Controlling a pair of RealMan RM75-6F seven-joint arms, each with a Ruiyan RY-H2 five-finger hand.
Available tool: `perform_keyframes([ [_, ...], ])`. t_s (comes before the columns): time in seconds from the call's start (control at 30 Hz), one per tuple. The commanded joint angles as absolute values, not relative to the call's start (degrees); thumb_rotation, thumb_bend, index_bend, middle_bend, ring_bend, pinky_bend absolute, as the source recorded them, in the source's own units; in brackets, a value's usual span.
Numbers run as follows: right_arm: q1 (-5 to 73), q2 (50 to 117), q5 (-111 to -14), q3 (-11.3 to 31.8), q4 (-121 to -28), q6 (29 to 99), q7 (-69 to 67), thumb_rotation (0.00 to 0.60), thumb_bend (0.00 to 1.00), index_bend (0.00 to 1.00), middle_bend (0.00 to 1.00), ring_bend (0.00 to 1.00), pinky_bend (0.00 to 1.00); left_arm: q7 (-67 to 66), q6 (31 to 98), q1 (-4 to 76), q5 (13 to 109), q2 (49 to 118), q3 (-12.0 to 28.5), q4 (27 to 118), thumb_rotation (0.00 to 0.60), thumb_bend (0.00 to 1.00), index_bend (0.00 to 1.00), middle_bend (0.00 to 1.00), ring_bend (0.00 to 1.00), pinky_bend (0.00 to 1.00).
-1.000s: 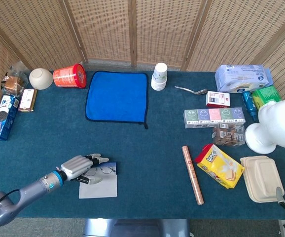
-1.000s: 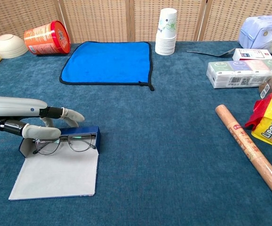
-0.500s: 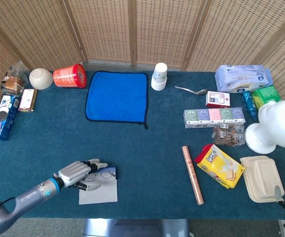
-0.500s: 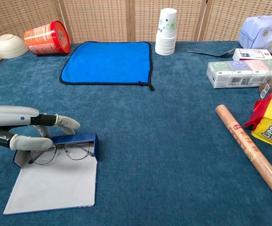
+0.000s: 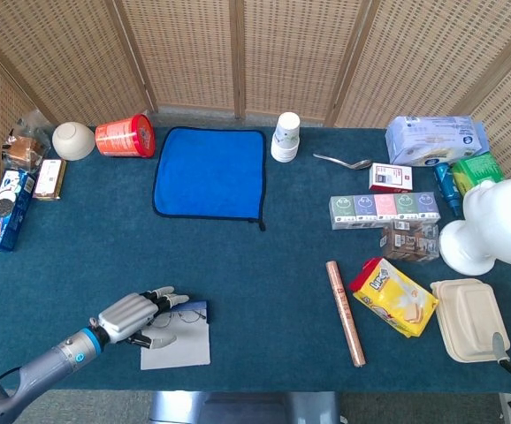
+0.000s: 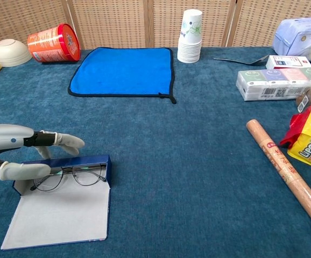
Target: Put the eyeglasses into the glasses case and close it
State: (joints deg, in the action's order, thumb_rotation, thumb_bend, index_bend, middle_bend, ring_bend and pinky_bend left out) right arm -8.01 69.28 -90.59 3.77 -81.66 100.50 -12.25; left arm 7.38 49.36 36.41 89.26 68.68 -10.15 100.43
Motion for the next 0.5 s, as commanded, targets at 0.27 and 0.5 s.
perform_keyframes([
  [0.27,-7.94,69.48,-91.06,3.60,-80.03,100.88,-14.07,0.600,0.41,0.00,0.06,0.09,0.28,0.79,52.83,32.63,88.25,70.13,-10.60,101.34,0.081,0.24,0.02,0.13,0.03,0.18],
  [0.5,-8.37,69.60,-90.79,3.46,-79.23,101.28,-14.93,0.600,0.41,0.00,0.06,0.09,0.28,-2.45,54.59,31.59,87.29,71.07,-9.16,100.39,0.081,0.24,0.02,0.13,0.03,0.18],
])
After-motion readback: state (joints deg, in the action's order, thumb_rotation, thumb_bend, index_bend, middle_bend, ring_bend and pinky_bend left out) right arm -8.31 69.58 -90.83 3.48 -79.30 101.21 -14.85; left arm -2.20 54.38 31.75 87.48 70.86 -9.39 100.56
